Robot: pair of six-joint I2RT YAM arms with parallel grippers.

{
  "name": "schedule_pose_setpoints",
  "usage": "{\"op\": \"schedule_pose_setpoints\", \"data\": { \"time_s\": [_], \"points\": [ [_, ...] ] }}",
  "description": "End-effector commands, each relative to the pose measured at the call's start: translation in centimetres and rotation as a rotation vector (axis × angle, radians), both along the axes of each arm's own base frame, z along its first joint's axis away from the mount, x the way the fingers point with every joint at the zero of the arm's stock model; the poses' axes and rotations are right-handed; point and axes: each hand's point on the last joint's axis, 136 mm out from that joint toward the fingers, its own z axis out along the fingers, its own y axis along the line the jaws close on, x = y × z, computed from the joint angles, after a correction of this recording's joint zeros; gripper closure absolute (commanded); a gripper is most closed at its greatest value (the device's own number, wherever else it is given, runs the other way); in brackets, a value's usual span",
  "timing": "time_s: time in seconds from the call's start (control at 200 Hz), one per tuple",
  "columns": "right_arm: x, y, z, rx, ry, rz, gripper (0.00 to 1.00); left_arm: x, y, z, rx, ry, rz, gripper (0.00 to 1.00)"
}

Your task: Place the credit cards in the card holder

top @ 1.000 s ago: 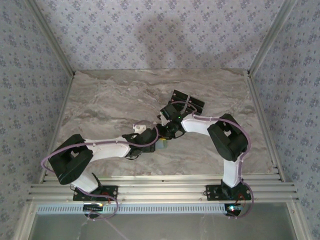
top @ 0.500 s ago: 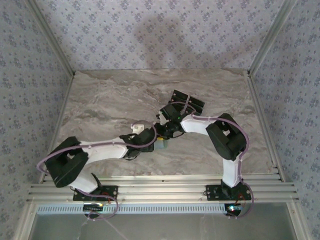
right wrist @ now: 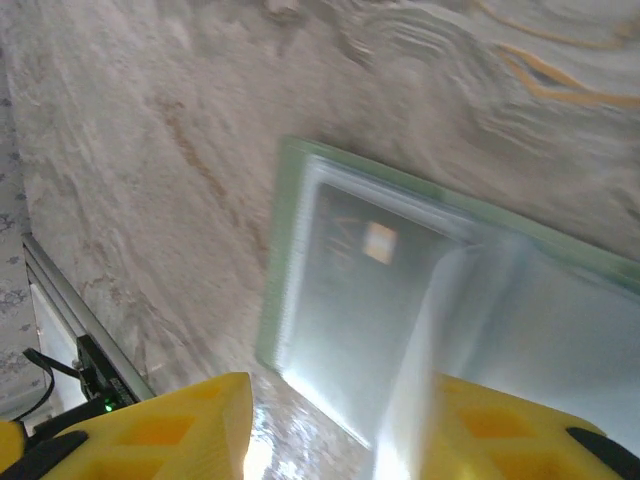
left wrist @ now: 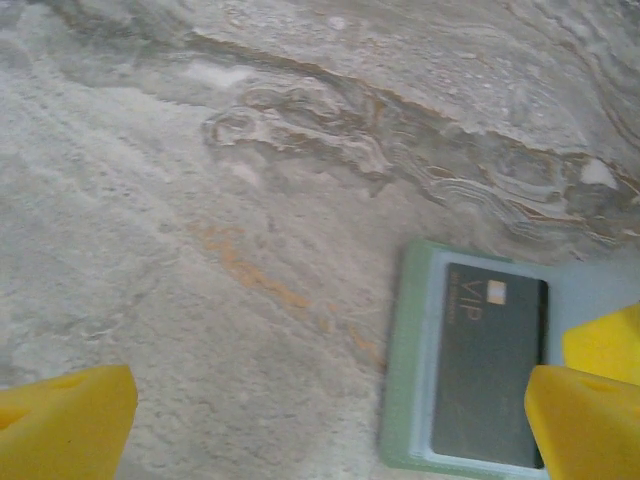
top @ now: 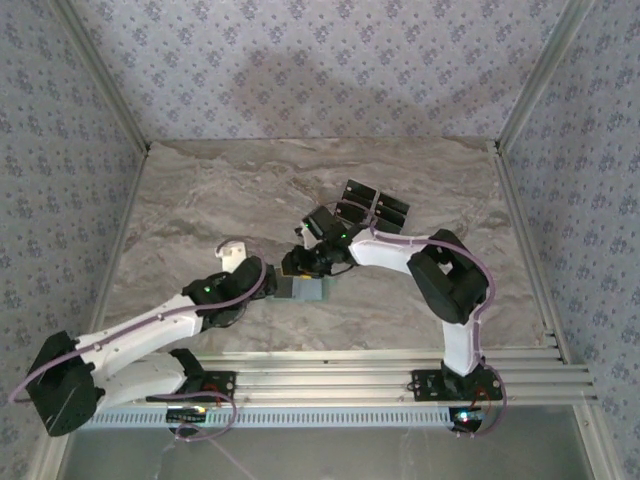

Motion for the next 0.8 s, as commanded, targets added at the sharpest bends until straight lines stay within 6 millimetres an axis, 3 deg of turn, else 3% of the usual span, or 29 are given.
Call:
{"op": "schedule_pose_setpoints", "data": {
  "time_s": [0.0,0.295,0.38,0.485,0.67,0.795],
  "points": [
    [-0.4,0.7,-0.7,-0.064,0.008,-0.004,0.55,-0.5,1.3,-0.5,0.005,0.025,0.018,0.0],
    [-0.5,3.1,-1.8,-0.133,0.008,-0.002,0.54,-1.4,2.8,0.4,-0.003,0.008,0.012,0.0],
    [-0.2,3.8,-0.3,-0.12,-0.018,0.006,0.54,-1.5,3.2,1.1,-0.015,-0.013,0.012,0.0],
    [0.2,3.6,3.2,-0.108,-0.083,0.014,0.54,-1.5,3.2,2.1,-0.033,-0.044,0.004,0.0],
    [-0.1,0.1,8.8,-0.139,-0.166,0.008,0.54,-1.1,2.7,3.2,-0.029,-0.052,-0.022,0.0],
    [0.0,-4.4,11.6,-0.217,-0.215,-0.007,0.54,-0.6,1.9,3.9,-0.028,-0.048,-0.047,0.0]
  ]
}}
